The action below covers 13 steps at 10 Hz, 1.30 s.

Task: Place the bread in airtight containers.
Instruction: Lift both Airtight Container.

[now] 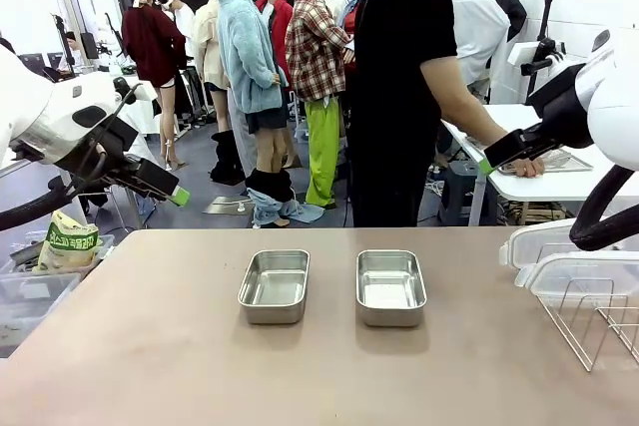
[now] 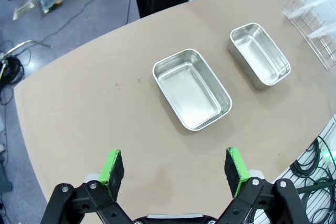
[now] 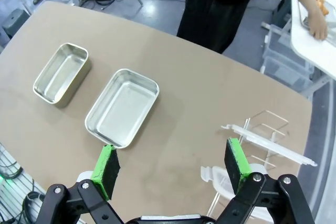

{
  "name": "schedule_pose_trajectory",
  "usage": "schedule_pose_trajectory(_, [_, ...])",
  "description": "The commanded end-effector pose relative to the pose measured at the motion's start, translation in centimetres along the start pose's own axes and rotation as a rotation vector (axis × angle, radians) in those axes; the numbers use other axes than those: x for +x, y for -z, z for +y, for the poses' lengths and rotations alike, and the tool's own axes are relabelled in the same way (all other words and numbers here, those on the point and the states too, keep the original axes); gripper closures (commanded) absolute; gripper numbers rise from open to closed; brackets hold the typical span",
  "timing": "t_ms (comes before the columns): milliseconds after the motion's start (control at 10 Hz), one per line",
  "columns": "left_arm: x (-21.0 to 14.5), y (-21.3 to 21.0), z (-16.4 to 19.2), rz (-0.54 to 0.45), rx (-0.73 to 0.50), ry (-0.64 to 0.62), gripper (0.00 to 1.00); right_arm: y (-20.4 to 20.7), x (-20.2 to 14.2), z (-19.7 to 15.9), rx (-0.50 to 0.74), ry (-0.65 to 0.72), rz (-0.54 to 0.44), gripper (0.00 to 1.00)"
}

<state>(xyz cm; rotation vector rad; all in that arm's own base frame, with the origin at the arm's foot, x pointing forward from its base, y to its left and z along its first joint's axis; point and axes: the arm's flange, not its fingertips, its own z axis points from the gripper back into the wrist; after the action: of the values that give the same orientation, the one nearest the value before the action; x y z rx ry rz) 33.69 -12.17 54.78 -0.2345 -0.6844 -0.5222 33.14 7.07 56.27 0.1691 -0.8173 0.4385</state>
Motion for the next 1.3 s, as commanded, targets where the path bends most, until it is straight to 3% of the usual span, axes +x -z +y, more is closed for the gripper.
schedule_pose_trajectory(0, [-0.08,0.0,0.21,0.002,-0.007,-0.012,0.0,-0.41,0.12,0.17,0.005,-0.004,-0.01,0.0])
schedule_pose_trajectory(1200, [-0.08,0.0,0.21,0.002,-0.007,-0.012,0.0,-0.41,0.12,0.17,0.005,-0.004,-0.01,0.0])
